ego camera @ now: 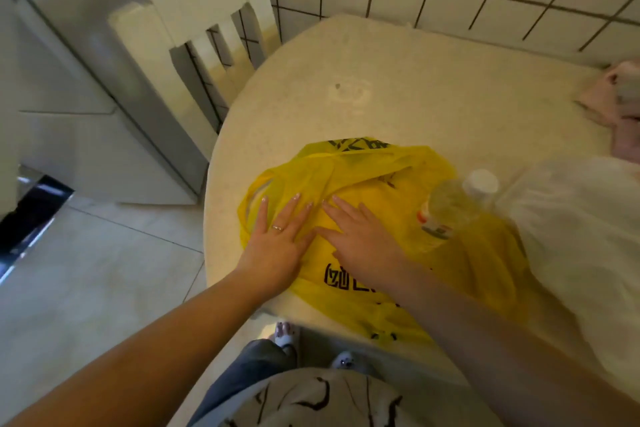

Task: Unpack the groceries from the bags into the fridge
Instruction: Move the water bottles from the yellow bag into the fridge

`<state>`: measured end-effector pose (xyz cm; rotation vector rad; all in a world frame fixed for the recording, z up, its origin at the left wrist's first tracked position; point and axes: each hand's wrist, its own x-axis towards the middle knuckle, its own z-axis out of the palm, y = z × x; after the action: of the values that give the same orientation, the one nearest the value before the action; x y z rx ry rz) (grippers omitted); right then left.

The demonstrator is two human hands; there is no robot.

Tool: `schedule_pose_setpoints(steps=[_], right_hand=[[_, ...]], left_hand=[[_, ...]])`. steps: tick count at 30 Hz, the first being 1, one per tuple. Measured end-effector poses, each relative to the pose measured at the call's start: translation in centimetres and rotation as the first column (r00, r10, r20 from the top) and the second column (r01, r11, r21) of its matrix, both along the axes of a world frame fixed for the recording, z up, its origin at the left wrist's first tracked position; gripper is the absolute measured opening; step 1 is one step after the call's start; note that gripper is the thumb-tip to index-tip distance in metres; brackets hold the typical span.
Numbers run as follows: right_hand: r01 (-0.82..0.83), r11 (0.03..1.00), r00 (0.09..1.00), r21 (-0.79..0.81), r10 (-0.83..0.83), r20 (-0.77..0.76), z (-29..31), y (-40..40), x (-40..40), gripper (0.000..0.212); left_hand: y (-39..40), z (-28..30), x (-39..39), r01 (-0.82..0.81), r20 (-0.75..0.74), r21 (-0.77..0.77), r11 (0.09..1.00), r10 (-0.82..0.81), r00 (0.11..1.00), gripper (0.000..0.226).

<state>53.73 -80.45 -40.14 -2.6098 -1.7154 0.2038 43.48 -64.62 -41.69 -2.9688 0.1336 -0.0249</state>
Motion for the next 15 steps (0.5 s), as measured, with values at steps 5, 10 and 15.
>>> schedule_pose_setpoints(steps=[5, 10, 15], right_hand=[[-0.033, 0.987, 0.999, -0.158, 0.037, 0.020, -1.0, 2.6, 1.1, 0.070], [-0.049, 0.990, 0.998, -0.133, 0.053, 0.030, -1.1, 4.7, 1.8, 0.073], [-0.072, 0.987, 0.989, -0.145, 0.089, 0.115, -1.2, 6.8, 2.3, 0.083]], left_hand=[[3.0, -0.9, -0.8, -0.029, -0.014, 0.043, 0.999, 0.029, 0.999, 0.081], [5.9, -1.9, -1.6, -0.069, -0.060, -0.002, 0.998, 0.068, 0.996, 0.093], [7.7, -2.3, -1.5, -0.101, -0.055, -0.062, 0.993, 0.098, 0.994, 0.093]])
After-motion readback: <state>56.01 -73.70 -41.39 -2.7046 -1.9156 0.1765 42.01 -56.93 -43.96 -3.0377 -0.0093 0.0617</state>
